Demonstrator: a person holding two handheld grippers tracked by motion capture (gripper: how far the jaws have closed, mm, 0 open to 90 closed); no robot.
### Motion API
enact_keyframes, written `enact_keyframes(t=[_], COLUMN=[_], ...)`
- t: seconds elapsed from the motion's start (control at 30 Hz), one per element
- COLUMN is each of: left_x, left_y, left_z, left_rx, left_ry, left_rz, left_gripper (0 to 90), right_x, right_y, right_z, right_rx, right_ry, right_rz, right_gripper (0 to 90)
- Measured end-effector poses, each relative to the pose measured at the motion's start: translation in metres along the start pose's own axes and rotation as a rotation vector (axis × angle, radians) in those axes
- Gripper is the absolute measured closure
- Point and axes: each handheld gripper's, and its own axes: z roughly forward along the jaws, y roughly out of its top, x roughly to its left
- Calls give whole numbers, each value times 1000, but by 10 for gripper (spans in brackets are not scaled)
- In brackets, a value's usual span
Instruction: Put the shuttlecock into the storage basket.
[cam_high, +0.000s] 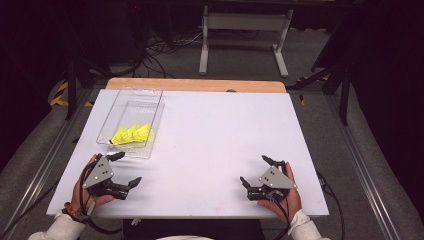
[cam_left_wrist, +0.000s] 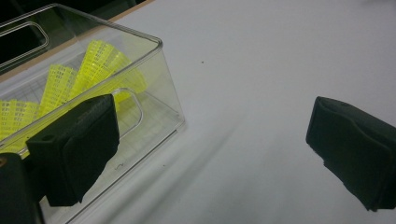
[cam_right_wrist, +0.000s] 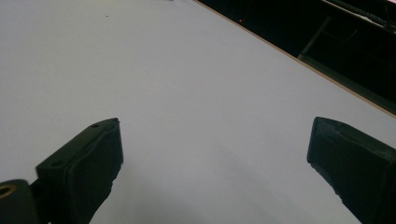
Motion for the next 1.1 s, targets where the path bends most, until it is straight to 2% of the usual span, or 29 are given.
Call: enact_keyframes(t=[0.17,0.53,1.1], left_x=[0,0,0], left_y=[-2,-3,-4], left_z=[0,-3,-1], left_rx=[0,-2,9], left_ry=[-7,-12,-16], left_rz=[-7,5,0], left_gripper=[38,38,39], right_x=[0,6,5], right_y=[2,6,5], right_z=[1,5,5], right_rx=[-6,-6,-11], right_ry=[-7,-11,-13], right_rz=[-1,-15,-12], right_gripper=[43,43,43])
